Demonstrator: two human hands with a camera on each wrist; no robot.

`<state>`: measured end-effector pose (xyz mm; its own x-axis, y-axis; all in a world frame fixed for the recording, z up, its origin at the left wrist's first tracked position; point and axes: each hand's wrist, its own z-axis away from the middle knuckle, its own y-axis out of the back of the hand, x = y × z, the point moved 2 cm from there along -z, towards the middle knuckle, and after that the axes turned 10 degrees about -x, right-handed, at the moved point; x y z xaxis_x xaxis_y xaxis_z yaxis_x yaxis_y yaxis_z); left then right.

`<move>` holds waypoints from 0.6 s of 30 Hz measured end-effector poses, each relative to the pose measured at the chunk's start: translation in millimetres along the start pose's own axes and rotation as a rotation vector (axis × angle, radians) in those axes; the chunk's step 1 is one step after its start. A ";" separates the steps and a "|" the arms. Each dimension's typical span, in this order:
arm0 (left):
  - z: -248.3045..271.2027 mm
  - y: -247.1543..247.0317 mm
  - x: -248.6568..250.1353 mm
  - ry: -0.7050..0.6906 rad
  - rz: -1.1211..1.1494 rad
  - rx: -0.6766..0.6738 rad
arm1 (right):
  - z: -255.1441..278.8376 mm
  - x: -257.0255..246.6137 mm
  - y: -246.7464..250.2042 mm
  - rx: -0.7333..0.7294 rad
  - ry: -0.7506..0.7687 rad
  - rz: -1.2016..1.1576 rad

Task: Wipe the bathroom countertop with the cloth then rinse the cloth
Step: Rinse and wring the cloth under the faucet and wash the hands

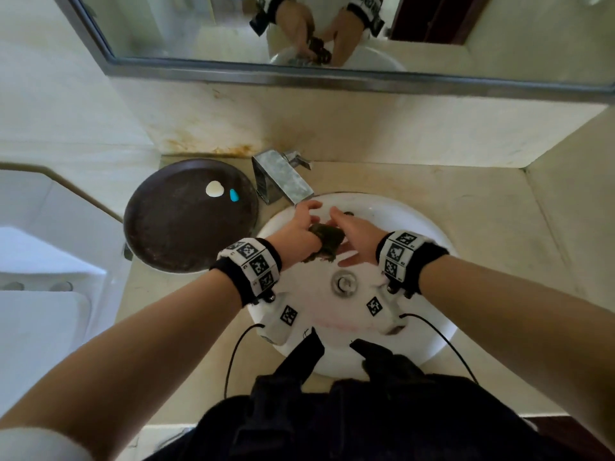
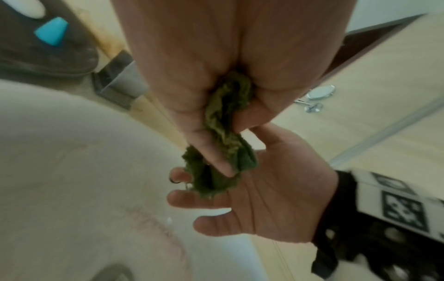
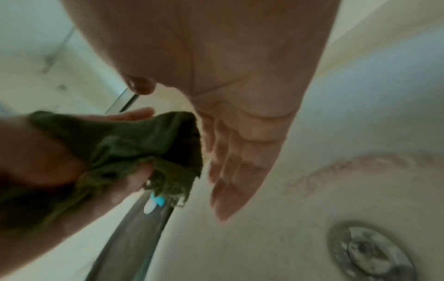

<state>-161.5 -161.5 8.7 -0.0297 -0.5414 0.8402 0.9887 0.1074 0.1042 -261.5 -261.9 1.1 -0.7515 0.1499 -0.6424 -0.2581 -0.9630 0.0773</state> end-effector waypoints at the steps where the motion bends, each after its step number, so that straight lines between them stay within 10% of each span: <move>1: 3.6 0.0 7.1 -0.015 -0.035 -0.020 | 4.4 1.9 1.6 -0.042 -0.014 -0.116; 11: 19.7 -26.6 63.4 -0.192 -0.610 -0.137 | 58.2 -6.1 20.6 -0.335 0.067 -0.322; 18: 18.0 -39.2 83.3 -0.235 -0.639 0.157 | 74.2 -12.5 48.8 0.076 0.205 0.171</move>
<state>-205.4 -195.8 84.2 -0.6470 -0.3457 0.6796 0.7344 -0.0431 0.6773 -309.8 -294.2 69.4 -0.6516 -0.0693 -0.7554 -0.1884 -0.9498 0.2496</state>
